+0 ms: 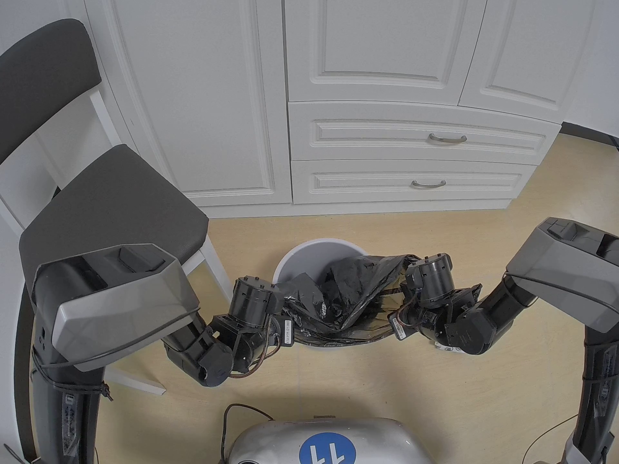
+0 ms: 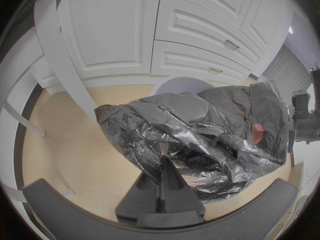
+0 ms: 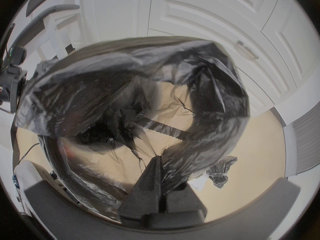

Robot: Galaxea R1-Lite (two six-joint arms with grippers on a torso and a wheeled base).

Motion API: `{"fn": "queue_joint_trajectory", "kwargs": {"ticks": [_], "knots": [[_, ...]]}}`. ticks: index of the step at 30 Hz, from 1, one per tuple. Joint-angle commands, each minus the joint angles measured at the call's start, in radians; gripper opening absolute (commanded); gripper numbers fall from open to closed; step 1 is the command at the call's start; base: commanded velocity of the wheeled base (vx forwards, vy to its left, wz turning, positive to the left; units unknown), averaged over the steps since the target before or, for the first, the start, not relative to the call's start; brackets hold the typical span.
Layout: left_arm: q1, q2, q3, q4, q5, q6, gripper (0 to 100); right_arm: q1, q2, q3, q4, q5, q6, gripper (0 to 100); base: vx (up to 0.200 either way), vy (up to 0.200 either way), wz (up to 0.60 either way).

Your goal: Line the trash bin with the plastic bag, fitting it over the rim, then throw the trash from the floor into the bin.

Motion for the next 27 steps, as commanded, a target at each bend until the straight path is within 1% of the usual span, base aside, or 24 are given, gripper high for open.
{"fn": "queue_joint_trajectory", "kwargs": {"ticks": [1, 4, 5, 7, 8, 9, 10, 11, 13, 21, 24, 27], "knots": [[0.018, 0.058, -0.032, -0.002, 0.007, -0.001, 0, 0.003, 0.067, -0.017, -0.045, -0.001, 0.001, 0, 0.000, 0.000, 0.00], [0.038, 0.074, -0.060, -0.002, 0.012, -0.002, 0, 0.003, 0.111, -0.051, -0.140, -0.039, 0.001, 0, 0.000, 0.000, 0.00], [0.040, 0.074, -0.060, -0.002, 0.012, -0.002, 0, 0.003, 0.113, -0.051, -0.143, -0.041, 0.001, 0, 0.000, 0.000, 0.00], [0.052, 0.069, -0.075, -0.002, 0.022, -0.001, 0, 0.001, 0.131, -0.072, -0.193, -0.064, 0.001, 0, 0.000, 0.000, 0.00], [0.052, 0.069, -0.075, -0.002, 0.025, -0.002, 0, 0.001, 0.131, -0.074, -0.195, -0.065, 0.001, 0, 0.000, 0.000, 0.00], [0.058, 0.066, -0.089, -0.004, 0.053, -0.001, 0, 0.001, 0.130, -0.077, -0.215, -0.068, 0.001, 0, 0.000, 0.000, 0.00], [0.060, 0.065, -0.091, -0.004, 0.058, -0.001, 0, 0.000, 0.128, -0.077, -0.216, -0.068, 0.001, 0, 0.000, 0.000, 0.00], [0.063, 0.062, -0.100, -0.004, 0.081, -0.001, 0, -0.002, 0.120, -0.075, -0.221, -0.068, 0.001, 0, 0.000, 0.000, 0.00], [0.063, 0.058, -0.101, -0.005, 0.088, 0.001, 0, -0.005, 0.119, -0.075, -0.223, -0.068, 0.001, 0, 0.000, 0.000, 0.00], [0.058, 0.039, -0.063, -0.010, 0.088, 0.010, 0, -0.002, 0.090, -0.029, -0.223, -0.068, -0.008, 0, 0.000, 0.000, 0.00], [0.056, -0.009, -0.003, 0.001, 0.067, 0.033, 0, -0.002, 0.042, 0.044, -0.221, -0.065, -0.062, 0, 0.000, 0.000, 0.00], [0.049, -0.003, 0.014, -0.010, 0.044, 0.055, 0, -0.002, 0.041, 0.058, -0.223, -0.062, -0.082, 0, 0.000, 0.000, 0.00]]}}
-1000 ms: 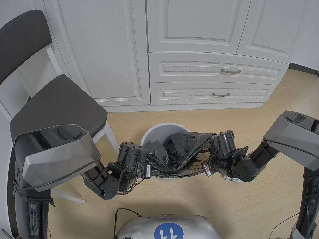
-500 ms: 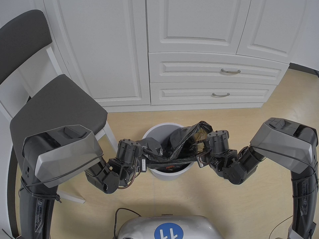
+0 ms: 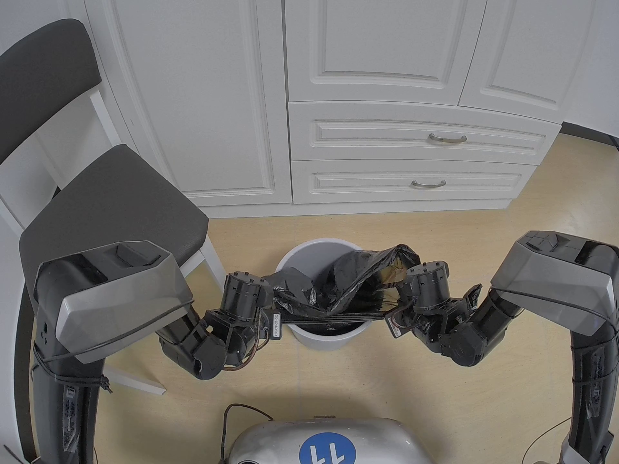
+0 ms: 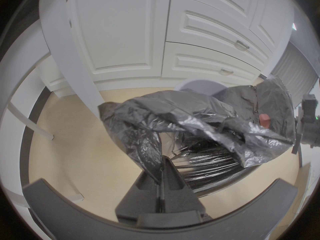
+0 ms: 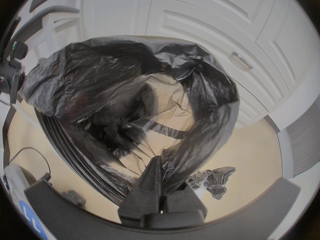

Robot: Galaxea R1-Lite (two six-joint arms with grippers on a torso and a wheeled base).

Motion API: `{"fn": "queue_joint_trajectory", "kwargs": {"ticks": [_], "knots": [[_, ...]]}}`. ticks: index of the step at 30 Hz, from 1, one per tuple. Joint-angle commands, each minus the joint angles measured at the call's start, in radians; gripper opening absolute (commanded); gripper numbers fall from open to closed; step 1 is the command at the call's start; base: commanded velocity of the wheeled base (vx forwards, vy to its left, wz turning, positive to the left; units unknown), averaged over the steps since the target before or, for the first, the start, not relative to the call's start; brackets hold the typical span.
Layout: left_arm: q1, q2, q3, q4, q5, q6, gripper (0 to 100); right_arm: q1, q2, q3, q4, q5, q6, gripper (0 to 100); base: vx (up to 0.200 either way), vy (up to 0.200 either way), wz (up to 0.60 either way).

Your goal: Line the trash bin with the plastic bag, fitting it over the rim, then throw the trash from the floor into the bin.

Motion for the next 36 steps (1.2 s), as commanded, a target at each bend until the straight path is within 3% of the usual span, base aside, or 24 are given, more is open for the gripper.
{"fn": "queue_joint_trajectory", "kwargs": {"ticks": [1, 3, 4, 13, 15, 17, 19, 22, 25, 32, 36], "knots": [[-0.007, -0.026, 0.037, -0.003, -0.013, 0.014, 0, 0.000, -0.033, 0.036, 0.000, 0.001, -0.014, 0, 0.000, 0.000, 0.00], [-0.017, -0.009, 0.028, -0.005, -0.016, 0.008, 0, 0.000, -0.022, 0.028, 0.000, 0.003, -0.014, 0, 0.000, 0.000, 0.00], [-0.017, -0.005, 0.023, -0.005, -0.016, 0.007, 0, -0.004, -0.019, 0.024, 0.000, 0.003, -0.014, 100, 0.000, 0.000, 0.00], [-0.017, -0.008, 0.028, -0.031, -0.016, 0.005, 0, -0.019, -0.106, 0.104, -0.004, 0.021, -0.039, 100, 0.000, 0.000, 0.00], [-0.017, -0.011, 0.028, -0.032, -0.016, 0.005, 0, -0.039, -0.183, 0.183, -0.007, 0.066, -0.115, 100, 0.000, 0.000, 0.00], [-0.017, -0.012, 0.028, -0.032, -0.016, 0.005, 0, -0.040, -0.192, 0.191, -0.008, 0.070, -0.123, 100, 0.000, 0.000, 0.00], [-0.017, -0.008, 0.022, -0.032, -0.016, 0.004, 0, -0.053, -0.278, 0.280, -0.042, 0.116, -0.189, 100, 0.000, 0.000, 0.00], [-0.015, -0.006, 0.020, -0.032, -0.016, 0.004, 0, -0.056, -0.306, 0.318, -0.103, 0.129, -0.223, 100, 0.000, 0.000, 0.00], [-0.010, -0.006, 0.019, -0.037, -0.016, 0.005, 0, -0.043, -0.289, 0.344, -0.254, 0.159, -0.238, 100, 0.000, 0.000, 0.00], [-0.009, -0.009, 0.031, -0.061, -0.016, 0.007, 0, -0.040, -0.134, 0.375, -0.571, 0.304, -0.373, 100, 0.000, 0.000, 0.00], [-0.006, -0.008, 0.031, -0.069, -0.017, 0.008, 0, -0.040, -0.129, 0.329, -0.565, 0.357, -0.427, 100, 0.000, 0.000, 0.00]]}}
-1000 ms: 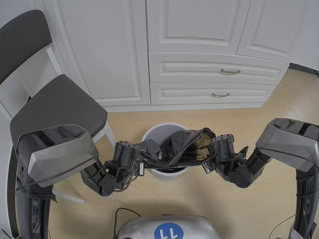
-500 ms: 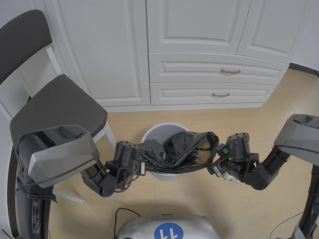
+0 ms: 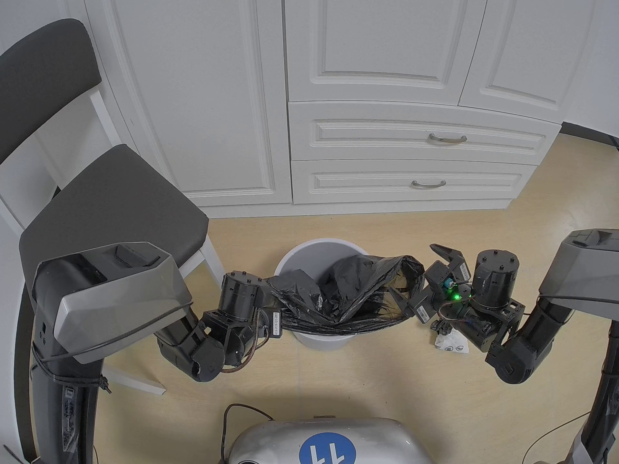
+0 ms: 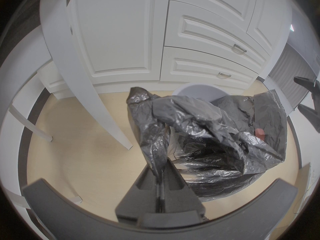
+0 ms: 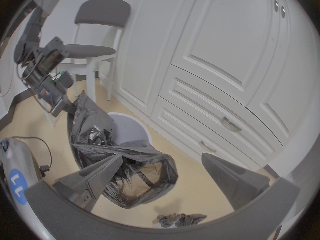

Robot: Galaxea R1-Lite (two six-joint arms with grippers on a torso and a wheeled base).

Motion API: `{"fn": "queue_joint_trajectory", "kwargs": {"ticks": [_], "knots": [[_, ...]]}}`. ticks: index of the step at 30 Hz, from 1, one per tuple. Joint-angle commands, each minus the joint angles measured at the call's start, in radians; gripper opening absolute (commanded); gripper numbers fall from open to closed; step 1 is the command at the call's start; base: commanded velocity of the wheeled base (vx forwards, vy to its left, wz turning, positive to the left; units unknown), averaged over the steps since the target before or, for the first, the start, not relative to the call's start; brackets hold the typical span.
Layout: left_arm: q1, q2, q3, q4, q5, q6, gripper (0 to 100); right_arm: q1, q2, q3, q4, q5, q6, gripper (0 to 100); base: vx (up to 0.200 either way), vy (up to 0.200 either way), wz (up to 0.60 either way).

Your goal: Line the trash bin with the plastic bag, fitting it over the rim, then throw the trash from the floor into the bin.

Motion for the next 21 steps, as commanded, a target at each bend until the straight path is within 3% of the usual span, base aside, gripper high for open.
{"fn": "queue_joint_trajectory", "kwargs": {"ticks": [1, 4, 5, 8, 21], "knots": [[0.005, 0.003, 0.007, -0.040, -0.001, 0.001, 0, 0.002, 0.038, -0.066, 0.076, 0.103, -0.127, 100, 0.000, 0.000, 0.00], [0.004, 0.008, 0.017, -0.073, -0.001, 0.001, 0, 0.000, -0.015, -0.109, 0.236, 0.147, -0.206, 100, 0.000, 0.000, 0.00], [0.004, 0.009, 0.025, -0.079, -0.001, 0.001, 0, -0.002, -0.047, -0.152, 0.357, 0.201, -0.256, 100, 0.000, 0.000, 0.00], [0.004, 0.008, 0.037, -0.079, -0.001, 0.001, 0, 0.005, -0.061, -0.227, 0.477, 0.284, -0.316, 100, 0.000, 0.000, 0.00], [0.005, 0.009, 0.059, -0.072, -0.018, 0.007, 0, 0.084, -0.032, -0.310, 0.601, 0.288, -0.457, 100, 0.000, 0.000, 0.00]]}}
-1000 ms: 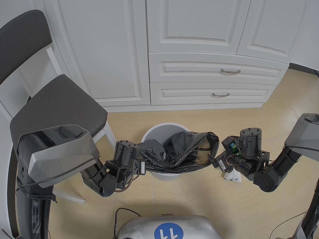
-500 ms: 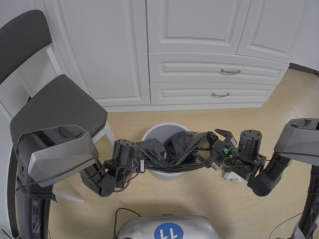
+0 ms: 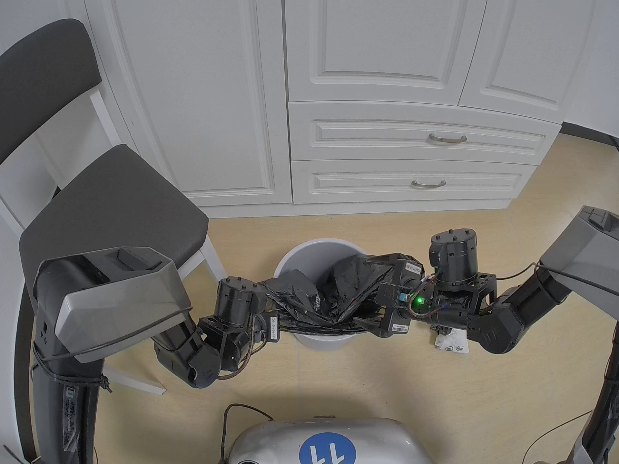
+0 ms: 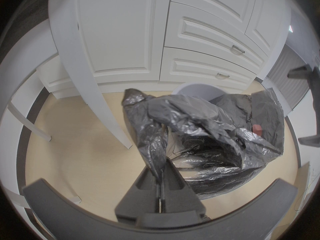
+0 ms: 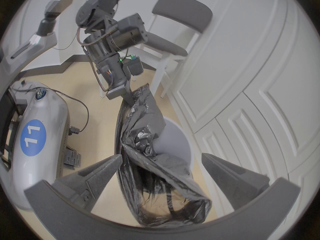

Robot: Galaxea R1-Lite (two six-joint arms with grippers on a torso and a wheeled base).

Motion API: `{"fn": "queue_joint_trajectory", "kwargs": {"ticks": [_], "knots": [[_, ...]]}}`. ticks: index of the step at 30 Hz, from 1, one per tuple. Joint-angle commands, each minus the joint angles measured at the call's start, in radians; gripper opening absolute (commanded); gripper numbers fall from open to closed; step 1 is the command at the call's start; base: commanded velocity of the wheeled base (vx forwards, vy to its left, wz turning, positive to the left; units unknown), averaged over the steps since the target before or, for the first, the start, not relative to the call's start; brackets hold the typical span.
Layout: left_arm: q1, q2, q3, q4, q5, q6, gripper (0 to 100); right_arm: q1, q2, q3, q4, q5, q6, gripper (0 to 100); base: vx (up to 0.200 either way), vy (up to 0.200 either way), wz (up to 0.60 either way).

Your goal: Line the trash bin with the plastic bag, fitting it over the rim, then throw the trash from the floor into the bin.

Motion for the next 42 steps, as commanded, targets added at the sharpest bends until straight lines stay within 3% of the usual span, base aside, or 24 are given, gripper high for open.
{"fn": "queue_joint_trajectory", "kwargs": {"ticks": [1, 15, 27, 28, 34, 39, 41, 42], "knots": [[0.000, 0.003, 0.006, 0.003, -0.002, 0.001, 100, 0.018, -0.003, -0.024, 0.008, 0.003, -0.013, 100, 0.000, 0.000, 0.00], [0.013, 0.005, -0.005, -0.006, 0.000, -0.001, 100, -0.042, 0.056, -0.051, 0.085, 0.003, -0.095, 100, 0.000, 0.000, 0.00], [0.015, 0.005, -0.005, -0.007, 0.000, -0.002, 100, -0.050, 0.166, -0.171, 0.086, 0.001, -0.093, 100, 0.000, 0.000, 0.00], [0.016, 0.006, -0.005, -0.007, 0.000, -0.002, 100, -0.047, 0.175, -0.189, 0.086, 0.001, -0.087, 0, 0.000, 0.000, 0.00], [0.016, 0.014, -0.008, -0.007, 0.001, -0.002, 100, -0.053, 0.171, -0.248, 0.096, 0.003, -0.061, 0, 0.000, 0.000, 0.00], [0.023, 0.028, -0.019, -0.007, 0.004, -0.002, 100, -0.068, 0.192, -0.384, 0.102, -0.006, 0.013, 0, 0.000, 0.000, 0.00], [0.023, 0.033, -0.022, -0.007, 0.006, -0.002, 100, -0.071, 0.221, -0.439, 0.112, -0.031, 0.045, 0, 0.000, 0.000, 0.00], [0.023, 0.033, -0.027, -0.009, 0.009, -0.004, 100, -0.074, 0.258, -0.495, 0.115, -0.080, 0.083, 0, 0.000, 0.000, 0.00]]}}
